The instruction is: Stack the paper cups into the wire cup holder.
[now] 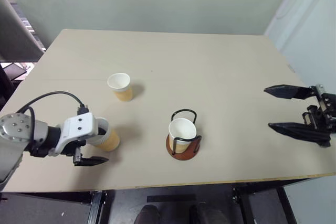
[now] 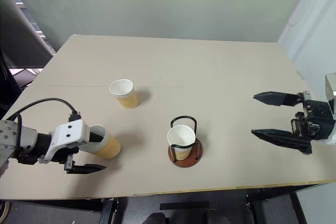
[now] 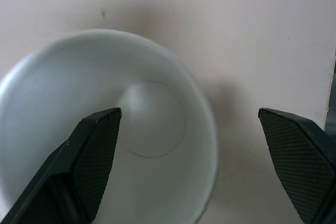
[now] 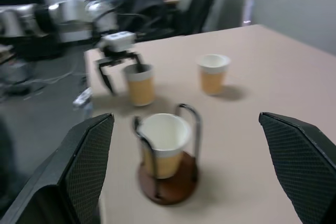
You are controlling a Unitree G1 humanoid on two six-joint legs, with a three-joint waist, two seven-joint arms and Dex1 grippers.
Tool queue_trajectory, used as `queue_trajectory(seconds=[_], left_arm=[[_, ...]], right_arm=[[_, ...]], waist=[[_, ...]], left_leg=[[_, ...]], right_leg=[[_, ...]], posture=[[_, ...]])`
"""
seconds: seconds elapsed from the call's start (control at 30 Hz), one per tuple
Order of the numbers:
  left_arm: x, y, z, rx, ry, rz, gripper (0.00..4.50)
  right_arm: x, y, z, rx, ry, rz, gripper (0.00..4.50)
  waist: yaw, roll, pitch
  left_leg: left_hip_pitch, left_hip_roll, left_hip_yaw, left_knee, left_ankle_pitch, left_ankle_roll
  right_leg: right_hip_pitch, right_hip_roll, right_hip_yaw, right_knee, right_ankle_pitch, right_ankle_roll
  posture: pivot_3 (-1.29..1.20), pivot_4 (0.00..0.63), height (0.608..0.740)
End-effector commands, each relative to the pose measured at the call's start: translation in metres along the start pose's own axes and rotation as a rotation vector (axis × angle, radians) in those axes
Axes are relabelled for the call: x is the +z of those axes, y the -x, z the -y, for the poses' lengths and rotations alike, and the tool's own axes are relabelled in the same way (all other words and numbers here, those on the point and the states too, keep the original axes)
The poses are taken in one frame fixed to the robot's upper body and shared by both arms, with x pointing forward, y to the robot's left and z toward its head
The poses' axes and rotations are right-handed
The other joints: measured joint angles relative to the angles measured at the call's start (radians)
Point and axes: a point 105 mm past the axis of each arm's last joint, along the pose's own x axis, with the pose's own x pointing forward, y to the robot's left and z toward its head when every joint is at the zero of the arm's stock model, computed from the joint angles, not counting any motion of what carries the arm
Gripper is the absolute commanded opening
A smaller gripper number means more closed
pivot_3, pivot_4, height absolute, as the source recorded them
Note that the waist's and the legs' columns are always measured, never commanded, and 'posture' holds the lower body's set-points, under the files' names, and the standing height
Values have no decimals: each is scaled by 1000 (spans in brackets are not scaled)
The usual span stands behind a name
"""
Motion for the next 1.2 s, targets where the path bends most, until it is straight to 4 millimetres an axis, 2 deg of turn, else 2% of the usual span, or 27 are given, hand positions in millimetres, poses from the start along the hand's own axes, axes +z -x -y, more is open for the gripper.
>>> queue_trajectory(seconds=[0.03, 0.1, 0.23, 0.33, 0.43, 0.53, 0.6, 0.7, 0.8, 0.9, 0.93, 1.0, 1.1, 1.2], left_arm=[[3, -1, -4, 14, -34, 3, 4500], [3, -4, -2, -10, -36, 10, 4500], [5, -4, 2, -40, -46, 20, 3252], [6, -3, 1, -40, -47, 30, 2088], [13, 1, -2, -38, -51, 58, 927], [22, 5, -4, -52, -55, 93, 38], [28, 8, -6, -56, -60, 114, 38], [56, 15, -15, -53, -102, 227, 38], [101, 24, -26, -54, -211, 361, 38], [160, 33, -31, -100, -409, 505, 38], [182, 35, -27, -147, -483, 564, 38], [211, 36, -16, -252, -606, 633, 38], [232, 25, -2, -372, -741, 635, 38], [234, 10, 8, -453, -822, 571, 38]], right_arm=[[10, -7, -8, 38, 33, 9, 4475], [9, -8, -7, 29, 33, 5, 4475], [9, -7, -6, 13, 38, 1, 4500], [9, -6, -4, 3, 40, -10, 4500], [8, -5, -4, -1, 41, -16, 4500], [7, -5, -3, -5, 42, -20, 4500], [7, -5, -3, -9, 44, -21, 4500], [7, -5, -3, -19, 49, -28, 4500], [7, -6, -2, -27, 58, -29, 4500], [6, -7, 0, -32, 65, -37, 4500], [6, -7, 0, -34, 68, -40, 4500], [6, -8, 1, -37, 72, -43, 4500], [7, -9, 0, -40, 78, -44, 4500], [7, -9, -2, -49, 84, -52, 4500]], waist=[[0, 0, 0], [0, 0, 0], [0, 0, 0], [1, 0, 0], [1, 0, 0], [1, 0, 0], [1, 0, 0], [5, 0, 0], [14, 0, -1], [20, -1, -1], [22, -1, -1], [24, -1, -1], [18, -1, -1], [13, 0, 0]], left_leg=[[0, 0, 0, 0, 0, 0], [0, 0, 0, 0, -1, 1], [0, 0, 0, 0, -1, 2], [0, 0, 0, 0, -2, 4], [0, 0, 0, 0, -3, 6], [0, 0, 0, 0, -3, 5], [0, 0, 0, 0, -3, 5], [0, 0, -1, 0, -3, 5], [0, 0, -1, 2, -3, 5], [-1, -1, -1, 3, -3, 5], [-1, -1, -1, 4, -3, 5], [-3, -2, -1, 7, -3, 5], [-4, -4, 1, 9, -3, 5], [-4, -5, 4, 10, -3, 6]], right_leg=[[0, 0, 0, 0, 0, 0], [0, 0, 0, 0, 0, 0], [0, 0, 0, 0, 0, 0], [0, 0, 0, 0, 0, 0], [0, 0, 0, 0, 0, 0], [0, -1, 0, 0, 0, 0], [0, -1, 0, 0, 0, 0], [0, -1, 0, 0, 0, 0], [0, -2, -1, 1, 0, 1], [1, -3, -1, 0, 1, 2], [1, -4, -1, 0, 1, 2], [1, -5, -1, -1, 2, 4], [2, -3, 0, -4, 3, 9], [3, -4, 2, -4, 1, 18]], posture=[[0, 150, 740], [0, 150, 740], [0, 150, 740], [0, 150, 740], [0, 150, 740], [0, 150, 740], [0, 150, 740], [0, 150, 740], [0, 150, 740], [0, 150, 740], [0, 150, 740], [0, 150, 740], [0, 150, 740], [0, 150, 740]])
